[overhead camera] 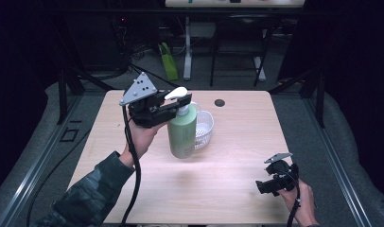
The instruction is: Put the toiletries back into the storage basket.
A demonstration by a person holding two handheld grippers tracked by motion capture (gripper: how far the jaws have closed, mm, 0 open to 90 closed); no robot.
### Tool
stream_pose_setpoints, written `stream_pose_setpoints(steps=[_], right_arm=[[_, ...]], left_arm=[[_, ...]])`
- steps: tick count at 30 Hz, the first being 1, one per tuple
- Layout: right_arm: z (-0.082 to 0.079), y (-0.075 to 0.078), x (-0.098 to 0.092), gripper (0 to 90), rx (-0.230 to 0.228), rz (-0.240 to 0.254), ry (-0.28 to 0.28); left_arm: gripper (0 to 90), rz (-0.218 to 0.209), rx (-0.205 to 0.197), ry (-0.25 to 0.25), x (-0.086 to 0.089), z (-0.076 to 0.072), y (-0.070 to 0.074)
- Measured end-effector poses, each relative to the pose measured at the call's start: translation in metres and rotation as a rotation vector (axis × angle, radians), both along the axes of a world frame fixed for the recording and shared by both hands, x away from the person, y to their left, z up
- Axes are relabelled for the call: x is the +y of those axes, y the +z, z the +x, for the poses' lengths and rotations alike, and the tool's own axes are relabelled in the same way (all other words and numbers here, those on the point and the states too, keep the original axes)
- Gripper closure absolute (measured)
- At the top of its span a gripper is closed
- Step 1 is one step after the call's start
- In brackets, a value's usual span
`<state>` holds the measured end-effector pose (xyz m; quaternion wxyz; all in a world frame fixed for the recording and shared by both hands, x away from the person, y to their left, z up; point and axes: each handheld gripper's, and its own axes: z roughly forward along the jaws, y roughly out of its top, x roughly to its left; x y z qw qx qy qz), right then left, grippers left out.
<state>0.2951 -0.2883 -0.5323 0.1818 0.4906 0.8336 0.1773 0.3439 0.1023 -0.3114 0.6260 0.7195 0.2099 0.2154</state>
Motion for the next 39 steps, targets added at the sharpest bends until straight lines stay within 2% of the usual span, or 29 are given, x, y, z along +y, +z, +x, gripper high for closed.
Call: stream_pose_setpoints(steps=[14,25,39], right_arm=[[0.0,0.0,0.0,1.1,0.002,0.001,-0.003],[0.0,0.0,0.001,1.3,-0.006,0.002,0.001],[0.0,0.001,0.0,1.3,-0.008,-0.001,0.003]], left_arm=[[66.9,-0.001,-0.023,0.0,-0.005,0.003,0.013],[67.0,0.003,-0.043,0.015,-0.012,0.012,0.024],[67.0,0.006,-0.038,0.045,-0.017,0.028,0.032]])
